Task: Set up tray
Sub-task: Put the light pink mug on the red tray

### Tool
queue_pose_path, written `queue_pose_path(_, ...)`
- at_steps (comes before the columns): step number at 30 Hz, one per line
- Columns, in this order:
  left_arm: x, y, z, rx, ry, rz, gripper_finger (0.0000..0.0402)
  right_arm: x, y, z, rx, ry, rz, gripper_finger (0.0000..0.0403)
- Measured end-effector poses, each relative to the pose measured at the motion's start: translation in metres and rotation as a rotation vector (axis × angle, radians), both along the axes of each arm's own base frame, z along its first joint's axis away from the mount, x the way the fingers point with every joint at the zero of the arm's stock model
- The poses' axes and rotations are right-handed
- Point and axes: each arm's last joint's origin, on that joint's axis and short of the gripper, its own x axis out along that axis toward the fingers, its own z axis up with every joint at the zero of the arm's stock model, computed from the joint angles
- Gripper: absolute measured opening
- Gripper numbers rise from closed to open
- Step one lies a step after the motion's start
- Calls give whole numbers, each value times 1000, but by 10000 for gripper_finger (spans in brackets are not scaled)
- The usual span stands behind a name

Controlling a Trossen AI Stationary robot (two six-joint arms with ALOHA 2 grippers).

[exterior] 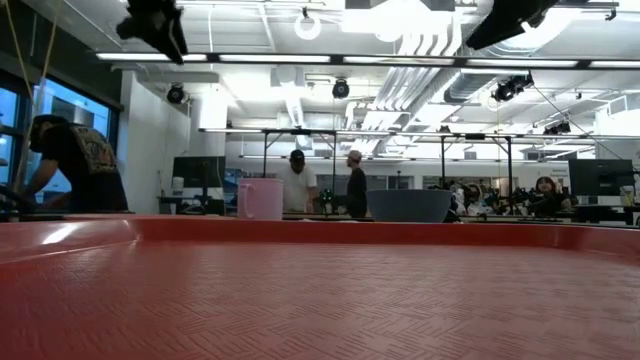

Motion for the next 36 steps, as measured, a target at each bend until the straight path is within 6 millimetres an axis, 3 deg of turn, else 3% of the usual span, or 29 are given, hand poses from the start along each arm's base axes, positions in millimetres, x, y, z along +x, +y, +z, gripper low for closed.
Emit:
queue_pose_path(6, 9, 58, -10, -169, -143, -163, 245, -6, 2, -2, 32, 1, 5, 266)
queue_pose_path(14, 21, 133, -49, -426, -80, -238, 296, -8, 3, -8, 73, 50, 24, 266)
queue_pose_path(19, 43, 162, -67, -604, 9, -231, 317, -9, 3, -10, 88, 73, 20, 266)
queue_pose_path(27, 77, 172, -69, -754, 156, -336, 321, -10, 4, -11, 87, 80, 21, 266)
queue_pose_path(36, 97, 150, -65, -798, 171, -479, 296, -11, 4, -12, 93, 97, 21, 266)
